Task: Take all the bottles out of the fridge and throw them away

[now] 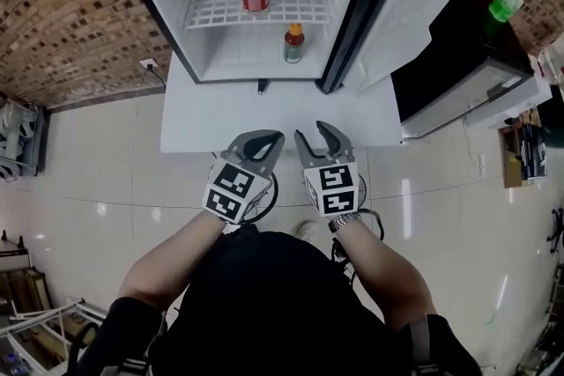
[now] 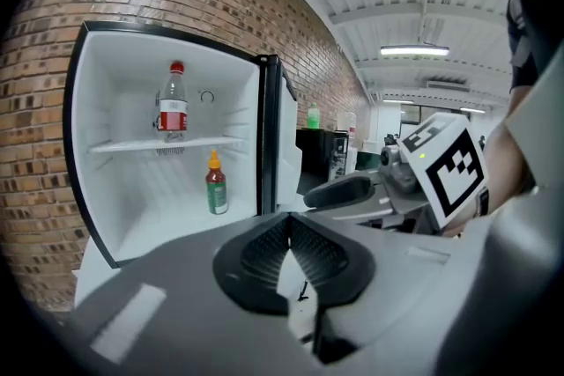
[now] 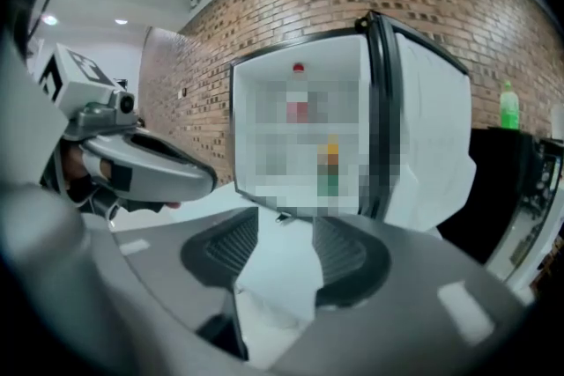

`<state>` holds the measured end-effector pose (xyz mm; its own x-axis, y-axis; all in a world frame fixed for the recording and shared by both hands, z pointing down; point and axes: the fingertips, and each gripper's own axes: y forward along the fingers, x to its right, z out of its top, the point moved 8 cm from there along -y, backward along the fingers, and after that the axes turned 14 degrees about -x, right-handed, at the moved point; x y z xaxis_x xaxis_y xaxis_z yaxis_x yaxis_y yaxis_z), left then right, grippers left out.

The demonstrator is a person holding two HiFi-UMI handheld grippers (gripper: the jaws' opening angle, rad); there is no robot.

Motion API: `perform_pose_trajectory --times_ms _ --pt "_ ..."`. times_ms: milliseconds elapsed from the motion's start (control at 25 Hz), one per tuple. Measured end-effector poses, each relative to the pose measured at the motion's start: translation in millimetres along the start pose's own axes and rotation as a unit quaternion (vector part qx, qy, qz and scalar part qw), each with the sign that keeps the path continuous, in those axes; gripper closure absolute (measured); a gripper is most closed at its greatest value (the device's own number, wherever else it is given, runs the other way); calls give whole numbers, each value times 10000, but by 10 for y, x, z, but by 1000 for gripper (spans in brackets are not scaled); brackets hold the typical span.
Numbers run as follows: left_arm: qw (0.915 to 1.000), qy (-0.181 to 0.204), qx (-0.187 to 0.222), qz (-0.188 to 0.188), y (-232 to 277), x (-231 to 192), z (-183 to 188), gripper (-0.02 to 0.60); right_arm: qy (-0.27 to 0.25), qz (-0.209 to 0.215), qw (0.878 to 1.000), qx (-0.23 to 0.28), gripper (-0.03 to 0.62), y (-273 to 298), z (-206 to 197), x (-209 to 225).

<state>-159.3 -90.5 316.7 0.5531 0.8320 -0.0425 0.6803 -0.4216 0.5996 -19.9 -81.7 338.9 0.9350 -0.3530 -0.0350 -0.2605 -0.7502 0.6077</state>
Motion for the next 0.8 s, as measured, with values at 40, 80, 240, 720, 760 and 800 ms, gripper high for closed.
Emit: perform_pose_trajectory --times_ms 40,80,240,720,760,800 --pt "10000 -2 63 14 -35 -57 3 578 -30 -20 10000 18 402 44 67 -25" --pt "9999 2 132 24 -67 -112 4 578 -56 -42 10000 29 402 90 127 -50" --pt "9996 35 259 60 -137 -339 6 578 -95 -190 9998 47 402 304 333 -94" --pt "9991 286 306 -30 -144 -933 113 578 215 -782 9967 -99 402 981 726 84" --pt "9991 281 307 -23 -143 -980 114 578 243 -831 9962 -118 402 1042 744 113" --pt "9992 274 304 -19 -141 -1026 111 578 274 -875 9957 -127 402 1108 766 146"
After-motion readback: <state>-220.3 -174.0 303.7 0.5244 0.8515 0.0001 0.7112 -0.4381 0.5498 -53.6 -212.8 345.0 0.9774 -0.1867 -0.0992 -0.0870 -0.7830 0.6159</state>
